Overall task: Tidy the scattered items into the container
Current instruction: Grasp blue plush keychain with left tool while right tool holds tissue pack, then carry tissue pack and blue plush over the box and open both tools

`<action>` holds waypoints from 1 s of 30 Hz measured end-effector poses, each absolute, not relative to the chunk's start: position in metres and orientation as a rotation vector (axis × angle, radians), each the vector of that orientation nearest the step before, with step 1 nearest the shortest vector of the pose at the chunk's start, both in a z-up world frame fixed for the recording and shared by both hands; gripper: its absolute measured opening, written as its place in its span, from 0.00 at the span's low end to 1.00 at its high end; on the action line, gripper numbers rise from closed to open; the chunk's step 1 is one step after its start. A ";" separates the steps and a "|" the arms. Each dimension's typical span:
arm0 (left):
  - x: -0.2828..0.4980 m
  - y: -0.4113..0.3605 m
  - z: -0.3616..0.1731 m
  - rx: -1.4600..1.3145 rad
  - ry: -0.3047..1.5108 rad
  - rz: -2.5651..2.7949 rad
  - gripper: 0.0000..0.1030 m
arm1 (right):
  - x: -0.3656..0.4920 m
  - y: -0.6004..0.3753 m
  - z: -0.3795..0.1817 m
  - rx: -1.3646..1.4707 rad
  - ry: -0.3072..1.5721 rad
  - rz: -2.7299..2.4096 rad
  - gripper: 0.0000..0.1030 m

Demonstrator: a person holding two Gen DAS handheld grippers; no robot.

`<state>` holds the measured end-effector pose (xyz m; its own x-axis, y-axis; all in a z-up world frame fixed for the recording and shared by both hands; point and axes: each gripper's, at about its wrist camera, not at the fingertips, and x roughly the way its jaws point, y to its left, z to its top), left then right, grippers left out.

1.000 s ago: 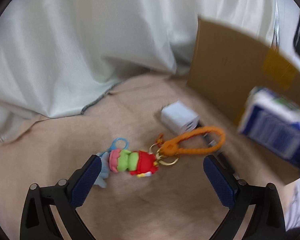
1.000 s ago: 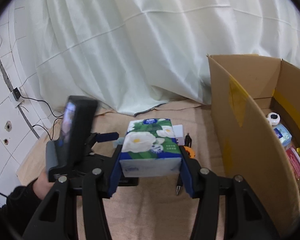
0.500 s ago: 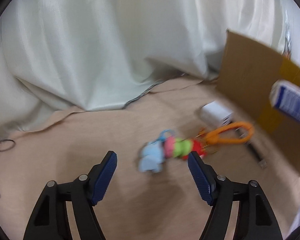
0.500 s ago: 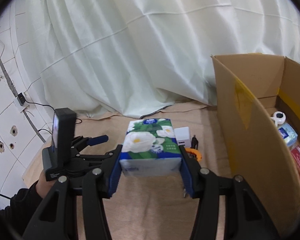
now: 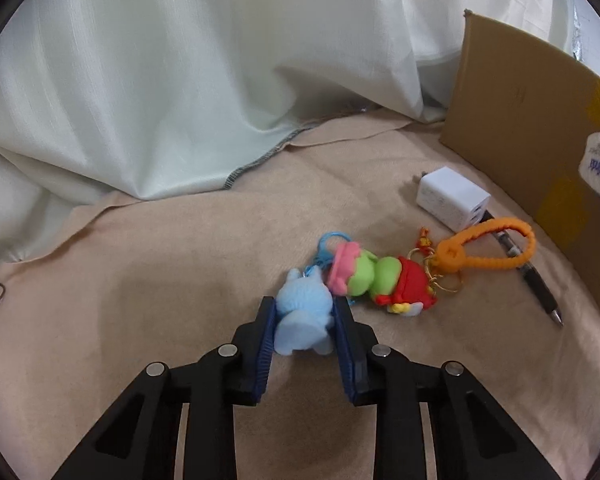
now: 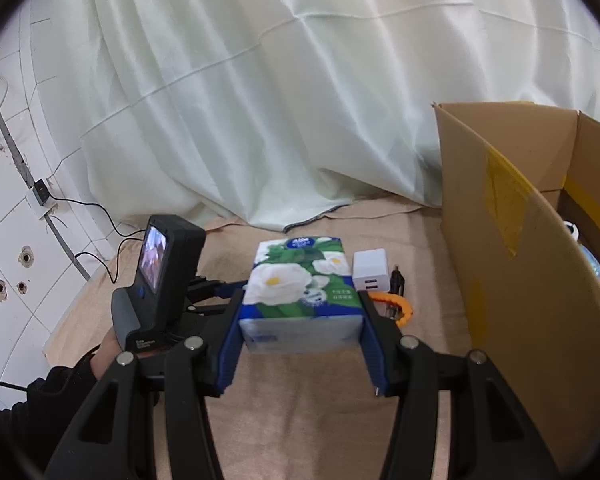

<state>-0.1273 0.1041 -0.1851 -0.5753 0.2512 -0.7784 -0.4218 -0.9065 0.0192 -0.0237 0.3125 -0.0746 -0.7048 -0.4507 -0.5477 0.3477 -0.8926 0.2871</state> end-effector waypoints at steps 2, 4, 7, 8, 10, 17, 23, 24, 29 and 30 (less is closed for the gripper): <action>-0.127 0.101 -0.184 -1.183 0.258 2.480 0.28 | -0.024 0.311 -0.075 0.879 -0.223 -2.548 0.55; -0.123 0.096 -0.181 -1.170 0.233 2.502 0.28 | -0.024 0.309 -0.076 0.878 -0.219 -2.546 0.55; -0.112 0.088 -0.174 -1.187 0.216 2.552 0.28 | -0.024 0.305 -0.076 0.868 -0.206 -2.540 0.55; -0.108 0.083 -0.171 -1.198 0.193 2.584 0.28 | -0.025 0.303 -0.076 0.866 -0.202 -2.539 0.55; -0.093 0.070 -0.159 -1.185 0.151 2.711 0.28 | -0.027 0.300 -0.077 0.871 -0.197 -2.536 0.55; -0.056 0.032 -0.127 -1.220 0.020 2.906 0.28 | -0.033 0.273 -0.080 0.883 -0.143 -2.527 0.55; -0.045 0.012 -0.119 -1.211 -0.025 2.969 0.28 | -0.038 0.253 -0.087 0.913 -0.088 -2.526 0.55; -0.044 0.010 -0.118 -1.210 -0.027 2.971 0.28 | -0.039 0.251 -0.087 0.914 -0.083 -2.526 0.55; -0.043 0.006 -0.112 -1.218 -0.045 2.968 0.28 | -0.040 0.251 -0.081 0.909 -0.065 -2.554 0.55; -0.043 0.008 -0.109 -1.214 -0.036 2.966 0.28 | -0.040 0.252 -0.079 0.905 -0.067 -2.560 0.55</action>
<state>-0.0429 0.0078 -0.1090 -0.7115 -0.0498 -0.7010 0.0668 -0.9978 0.0030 -0.0404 0.2521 -0.0786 -0.6990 -0.4044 -0.5898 0.3730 -0.9098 0.1818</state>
